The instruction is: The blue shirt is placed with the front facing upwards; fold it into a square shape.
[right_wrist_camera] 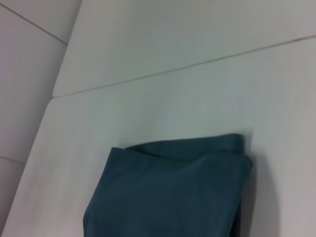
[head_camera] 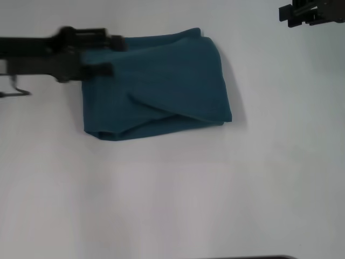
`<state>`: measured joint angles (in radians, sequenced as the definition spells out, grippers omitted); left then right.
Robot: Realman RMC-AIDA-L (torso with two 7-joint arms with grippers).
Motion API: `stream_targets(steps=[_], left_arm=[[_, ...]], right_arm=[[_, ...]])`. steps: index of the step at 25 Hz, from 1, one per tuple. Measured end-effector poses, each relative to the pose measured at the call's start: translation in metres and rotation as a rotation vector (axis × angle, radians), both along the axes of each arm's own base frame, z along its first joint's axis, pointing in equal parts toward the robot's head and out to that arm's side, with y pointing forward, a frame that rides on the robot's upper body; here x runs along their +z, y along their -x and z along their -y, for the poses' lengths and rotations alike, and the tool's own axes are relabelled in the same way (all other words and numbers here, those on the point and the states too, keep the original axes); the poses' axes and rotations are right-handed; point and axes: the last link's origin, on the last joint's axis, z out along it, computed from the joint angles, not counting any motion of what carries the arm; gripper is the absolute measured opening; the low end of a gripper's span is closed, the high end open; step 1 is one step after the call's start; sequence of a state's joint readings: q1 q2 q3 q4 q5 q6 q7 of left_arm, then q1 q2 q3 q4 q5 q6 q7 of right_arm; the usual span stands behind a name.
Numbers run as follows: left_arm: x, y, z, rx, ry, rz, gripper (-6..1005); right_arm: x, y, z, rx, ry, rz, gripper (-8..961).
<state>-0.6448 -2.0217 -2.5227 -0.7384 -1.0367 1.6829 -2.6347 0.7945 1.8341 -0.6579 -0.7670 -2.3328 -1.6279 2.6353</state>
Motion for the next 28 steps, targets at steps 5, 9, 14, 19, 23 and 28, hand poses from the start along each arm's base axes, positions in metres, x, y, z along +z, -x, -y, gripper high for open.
stream_targets(steps=[5,9,14,19,23,28], left_arm=[[-0.035,-0.011,-0.007,0.032,0.003,0.006,808],[-0.045,-0.014,-0.013,0.053,-0.002,-0.007,905],[-0.068,-0.003,-0.006,0.079,0.077,-0.089,901],[-0.071,0.006,0.006,0.081,0.125,-0.100,900],[-0.052,-0.001,0.006,0.037,0.114,-0.049,900],[-0.034,0.005,0.001,0.054,0.029,-0.037,900]], right_arm=[[0.003,-0.006,0.003,-0.014,-0.001,0.000,341],[0.005,-0.009,0.006,-0.018,0.000,-0.002,341],[0.007,-0.012,0.008,-0.024,0.001,-0.004,341],[0.008,-0.012,0.009,-0.025,0.002,-0.003,341],[0.009,-0.011,0.008,-0.022,0.002,-0.002,342],[0.009,-0.011,0.008,-0.020,0.003,-0.002,342]])
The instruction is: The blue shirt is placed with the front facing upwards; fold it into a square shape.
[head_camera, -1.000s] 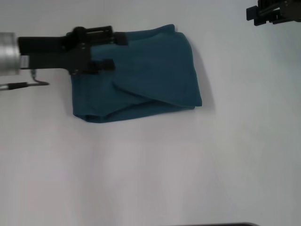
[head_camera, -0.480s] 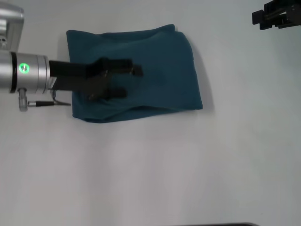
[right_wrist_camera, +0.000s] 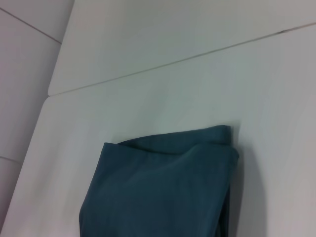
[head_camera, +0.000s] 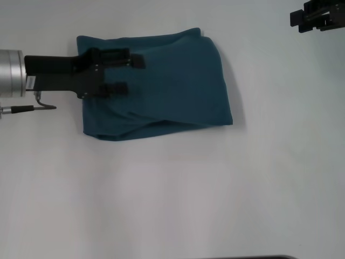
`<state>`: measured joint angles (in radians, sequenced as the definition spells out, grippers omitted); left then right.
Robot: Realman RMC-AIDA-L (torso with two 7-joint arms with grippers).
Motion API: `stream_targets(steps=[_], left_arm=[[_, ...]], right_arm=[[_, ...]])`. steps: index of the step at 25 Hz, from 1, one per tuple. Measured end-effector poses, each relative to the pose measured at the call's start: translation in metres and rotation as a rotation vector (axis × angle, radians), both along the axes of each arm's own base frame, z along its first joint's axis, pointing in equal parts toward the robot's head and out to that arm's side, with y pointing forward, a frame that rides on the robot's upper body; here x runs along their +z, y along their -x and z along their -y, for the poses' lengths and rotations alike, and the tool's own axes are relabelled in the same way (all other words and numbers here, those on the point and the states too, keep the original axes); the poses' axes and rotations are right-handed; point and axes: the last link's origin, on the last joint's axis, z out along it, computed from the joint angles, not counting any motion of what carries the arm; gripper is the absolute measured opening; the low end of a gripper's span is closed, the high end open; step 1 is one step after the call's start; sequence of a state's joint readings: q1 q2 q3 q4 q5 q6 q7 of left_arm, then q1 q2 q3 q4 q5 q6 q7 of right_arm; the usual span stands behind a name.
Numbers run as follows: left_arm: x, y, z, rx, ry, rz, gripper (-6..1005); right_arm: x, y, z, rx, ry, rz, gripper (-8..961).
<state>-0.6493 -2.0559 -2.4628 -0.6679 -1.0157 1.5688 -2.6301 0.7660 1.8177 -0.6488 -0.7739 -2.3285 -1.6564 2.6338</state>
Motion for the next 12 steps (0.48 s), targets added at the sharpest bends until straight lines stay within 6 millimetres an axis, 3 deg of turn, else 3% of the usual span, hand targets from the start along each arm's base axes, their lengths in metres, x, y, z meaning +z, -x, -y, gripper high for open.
stream_targets(steps=[8,12], left_arm=[[-0.040,0.008,0.004,0.001,0.077,-0.139,899],[-0.035,0.006,0.010,-0.021,0.111,-0.124,899]], right_arm=[[0.000,0.000,0.000,0.000,-0.001,0.001,342],[0.001,-0.001,0.000,-0.002,-0.001,0.002,341]])
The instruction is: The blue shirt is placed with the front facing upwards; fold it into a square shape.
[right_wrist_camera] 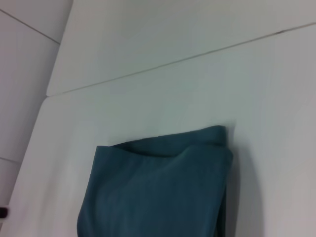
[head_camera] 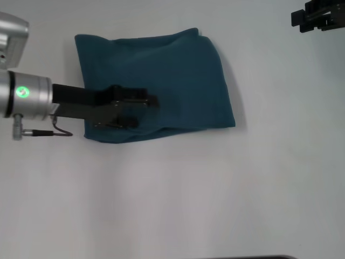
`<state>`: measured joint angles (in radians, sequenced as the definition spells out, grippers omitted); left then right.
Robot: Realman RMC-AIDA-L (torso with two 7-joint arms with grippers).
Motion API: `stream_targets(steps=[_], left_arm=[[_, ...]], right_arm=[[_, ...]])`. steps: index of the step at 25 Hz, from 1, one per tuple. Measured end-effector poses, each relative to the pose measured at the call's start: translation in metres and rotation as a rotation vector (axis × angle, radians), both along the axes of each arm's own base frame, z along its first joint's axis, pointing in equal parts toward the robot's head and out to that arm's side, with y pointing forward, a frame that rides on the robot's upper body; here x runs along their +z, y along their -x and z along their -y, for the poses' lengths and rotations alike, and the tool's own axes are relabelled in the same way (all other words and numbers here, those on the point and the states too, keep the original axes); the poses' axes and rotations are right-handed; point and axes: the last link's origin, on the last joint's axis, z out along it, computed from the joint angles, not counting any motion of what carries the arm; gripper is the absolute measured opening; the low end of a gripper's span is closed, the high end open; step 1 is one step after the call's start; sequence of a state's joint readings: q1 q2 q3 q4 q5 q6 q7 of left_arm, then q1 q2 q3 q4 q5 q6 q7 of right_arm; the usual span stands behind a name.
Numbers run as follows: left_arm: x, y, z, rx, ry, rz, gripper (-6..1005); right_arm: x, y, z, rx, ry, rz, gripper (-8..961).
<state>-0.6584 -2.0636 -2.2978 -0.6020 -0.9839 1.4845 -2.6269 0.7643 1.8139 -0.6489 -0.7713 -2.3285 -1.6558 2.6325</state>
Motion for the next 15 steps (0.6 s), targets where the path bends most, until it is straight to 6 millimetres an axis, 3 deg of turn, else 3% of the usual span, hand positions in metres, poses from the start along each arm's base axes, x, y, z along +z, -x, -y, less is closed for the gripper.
stream_targets(steps=[4,7,10,15], left_arm=[[0.027,-0.007,-0.002,-0.027,-0.036,0.065,899],[0.035,-0.011,-0.003,-0.041,-0.045,0.075,899],[0.034,-0.013,-0.004,-0.048,-0.038,0.059,899],[0.015,-0.008,-0.005,-0.044,-0.022,-0.014,900]], right_arm=[[0.000,-0.001,0.001,-0.004,0.002,-0.001,341],[0.000,0.000,0.001,-0.003,0.004,-0.001,341],[0.000,0.001,0.000,0.000,0.007,-0.003,341],[0.000,0.002,0.000,0.001,0.008,-0.004,341]])
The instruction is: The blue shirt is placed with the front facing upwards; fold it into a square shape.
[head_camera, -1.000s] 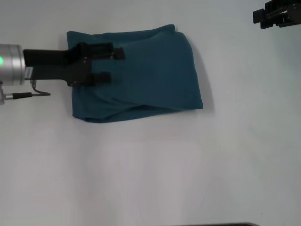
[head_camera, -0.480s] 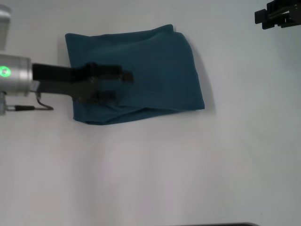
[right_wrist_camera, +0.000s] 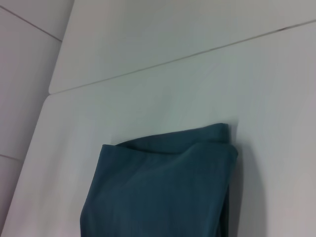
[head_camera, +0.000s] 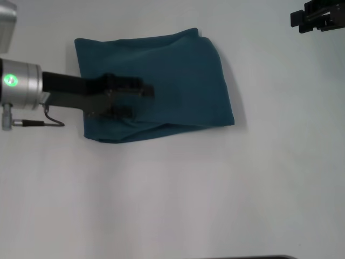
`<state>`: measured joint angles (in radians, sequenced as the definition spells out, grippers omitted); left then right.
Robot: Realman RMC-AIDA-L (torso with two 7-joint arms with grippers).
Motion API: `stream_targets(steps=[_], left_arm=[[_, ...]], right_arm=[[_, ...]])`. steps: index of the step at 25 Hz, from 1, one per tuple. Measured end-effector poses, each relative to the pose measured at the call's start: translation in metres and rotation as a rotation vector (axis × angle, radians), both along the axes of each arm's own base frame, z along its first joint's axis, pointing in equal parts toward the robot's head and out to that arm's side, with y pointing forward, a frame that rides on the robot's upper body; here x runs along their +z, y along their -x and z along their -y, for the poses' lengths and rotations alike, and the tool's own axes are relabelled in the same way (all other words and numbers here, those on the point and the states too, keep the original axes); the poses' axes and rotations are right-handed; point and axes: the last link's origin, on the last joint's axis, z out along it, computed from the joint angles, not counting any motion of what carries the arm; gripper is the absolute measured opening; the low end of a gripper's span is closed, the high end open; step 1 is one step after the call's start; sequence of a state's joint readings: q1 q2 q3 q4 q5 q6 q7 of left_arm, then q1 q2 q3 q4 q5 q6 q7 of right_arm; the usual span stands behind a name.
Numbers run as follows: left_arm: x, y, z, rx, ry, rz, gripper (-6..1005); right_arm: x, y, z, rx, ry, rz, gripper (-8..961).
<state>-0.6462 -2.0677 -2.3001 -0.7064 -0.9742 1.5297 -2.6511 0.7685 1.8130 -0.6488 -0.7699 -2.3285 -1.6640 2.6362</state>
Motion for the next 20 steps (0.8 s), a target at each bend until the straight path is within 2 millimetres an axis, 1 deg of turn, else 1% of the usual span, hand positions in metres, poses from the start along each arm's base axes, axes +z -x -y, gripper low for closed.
stream_targets(steps=[2,4,7,9,11,12,14,17,20], left_arm=[[-0.005,0.005,-0.001,0.014,-0.004,-0.049,900],[-0.005,0.009,-0.003,0.028,-0.011,-0.077,900],[0.007,0.009,-0.003,0.025,-0.018,-0.050,900],[0.019,0.007,0.002,0.012,-0.012,-0.017,900],[0.027,0.008,0.007,0.004,-0.001,-0.006,900],[0.031,0.011,0.014,0.003,0.022,-0.002,899],[0.035,0.015,0.022,0.017,0.051,0.003,899],[0.033,0.025,0.030,0.067,0.075,-0.009,899],[0.022,0.031,0.031,0.110,0.070,-0.026,899]], right_arm=[[0.000,0.000,0.000,0.000,-0.001,0.000,341],[0.000,0.000,0.000,0.000,-0.001,0.000,342],[0.000,-0.001,0.000,-0.003,-0.001,0.000,342],[0.000,-0.001,0.000,-0.003,-0.001,0.000,342],[0.000,-0.001,0.000,-0.005,0.000,-0.001,342],[0.000,-0.001,0.001,-0.005,0.000,-0.001,342],[0.000,-0.002,0.001,-0.007,0.000,-0.001,341],[0.000,-0.002,0.001,-0.009,0.000,-0.001,341],[0.000,-0.001,0.000,-0.007,-0.003,-0.001,341]])
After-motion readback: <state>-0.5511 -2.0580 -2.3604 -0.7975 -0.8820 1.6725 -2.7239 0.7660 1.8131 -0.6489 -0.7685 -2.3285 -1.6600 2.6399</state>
